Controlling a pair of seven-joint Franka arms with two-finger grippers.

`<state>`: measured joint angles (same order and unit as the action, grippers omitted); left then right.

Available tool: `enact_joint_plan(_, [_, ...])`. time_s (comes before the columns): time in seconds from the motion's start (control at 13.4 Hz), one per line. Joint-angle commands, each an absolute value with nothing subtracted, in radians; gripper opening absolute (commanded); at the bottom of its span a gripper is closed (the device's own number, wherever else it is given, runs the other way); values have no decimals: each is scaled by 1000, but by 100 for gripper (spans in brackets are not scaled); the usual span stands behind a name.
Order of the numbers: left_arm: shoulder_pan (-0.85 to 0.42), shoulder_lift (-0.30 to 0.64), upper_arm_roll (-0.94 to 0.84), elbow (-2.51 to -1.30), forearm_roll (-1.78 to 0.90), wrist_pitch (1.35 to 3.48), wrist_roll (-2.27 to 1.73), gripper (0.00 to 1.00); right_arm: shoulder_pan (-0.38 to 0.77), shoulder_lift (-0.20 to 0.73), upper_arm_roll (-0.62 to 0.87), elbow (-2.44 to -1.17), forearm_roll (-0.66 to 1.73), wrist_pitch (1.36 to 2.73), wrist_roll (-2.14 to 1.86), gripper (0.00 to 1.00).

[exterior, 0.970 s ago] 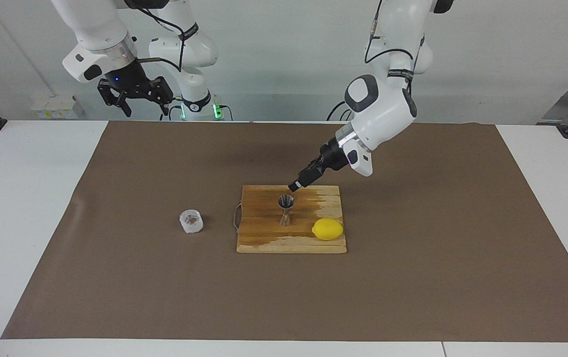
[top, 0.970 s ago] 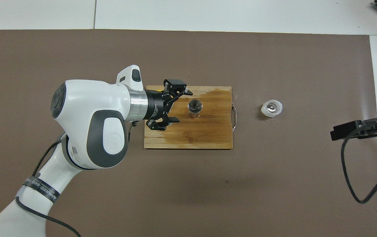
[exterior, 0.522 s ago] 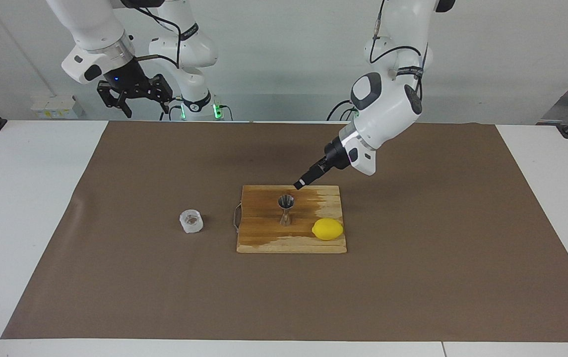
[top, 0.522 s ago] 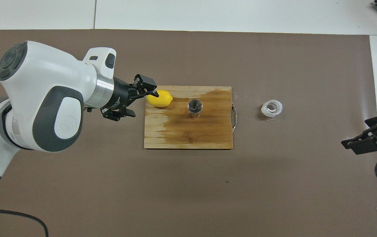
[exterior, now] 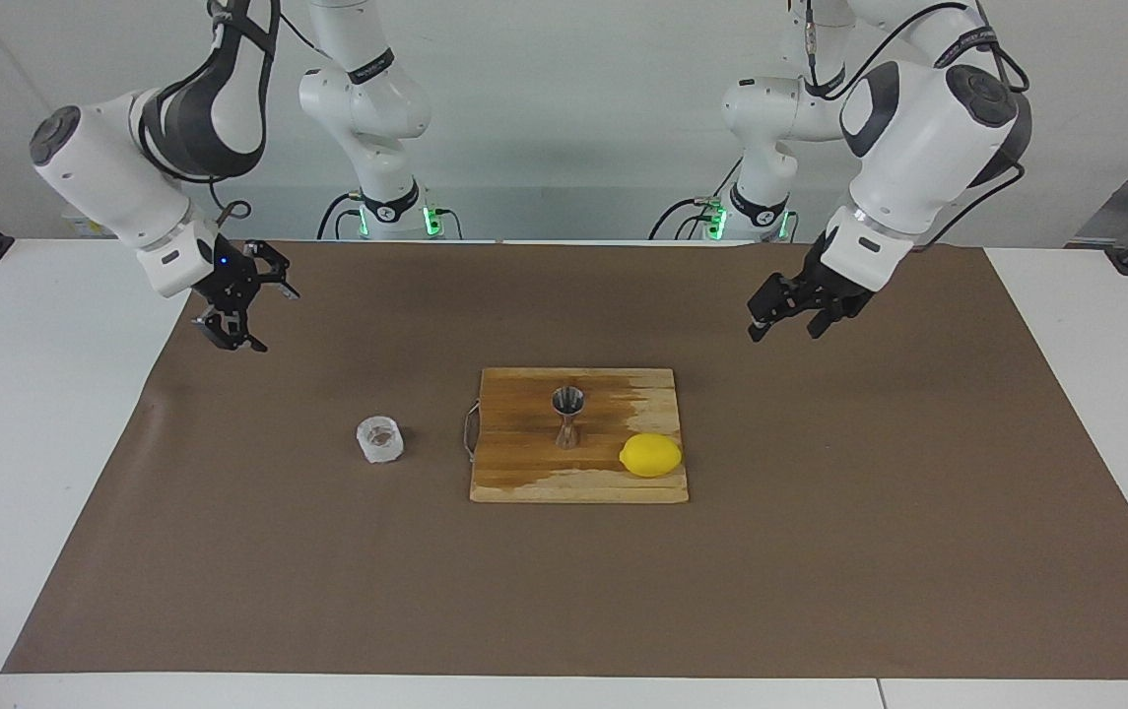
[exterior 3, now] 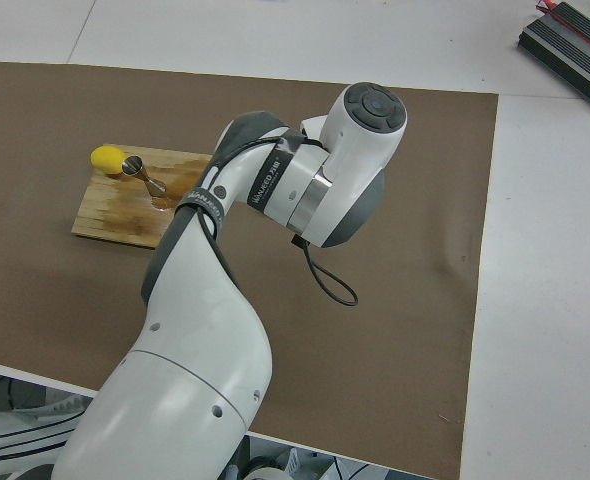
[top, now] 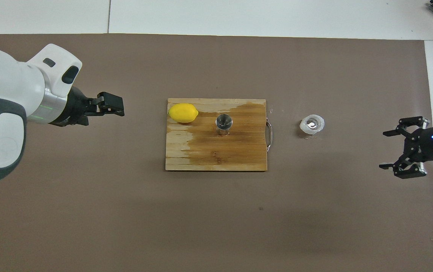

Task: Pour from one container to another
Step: 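Reach the right gripper to the white cup and grasp it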

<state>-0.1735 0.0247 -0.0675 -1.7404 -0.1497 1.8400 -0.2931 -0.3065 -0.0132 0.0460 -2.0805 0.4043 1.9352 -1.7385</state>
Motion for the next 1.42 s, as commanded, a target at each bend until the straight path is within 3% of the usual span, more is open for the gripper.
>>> enact_joint_plan(0.0, [-158,-31,-74,-1776,-28,1783,-192,100,-334,121,54,-2063,573,2043,-1977,100])
enact_joint_plan(0.3, [-112,-41,-66,-1746,11,1743,-77,100,-327,253,63,-2033,742,2056,-2044,100])
enact_joint_plan(0.45, [-72,-22,-66,-1666,14,1689,-42,100,-327,328,66,-2016,884,2036,-2164,100])
enact_joint_plan(0.82, [-38,34,-66,-1508,15,1557,-6,100,-322,386,90,-2016,943,2020,-2200,100])
enact_joint_plan(1.34, [-8,-11,-66,-1588,-2,1554,64,100,-299,406,129,-2000,997,2065,-2218,100])
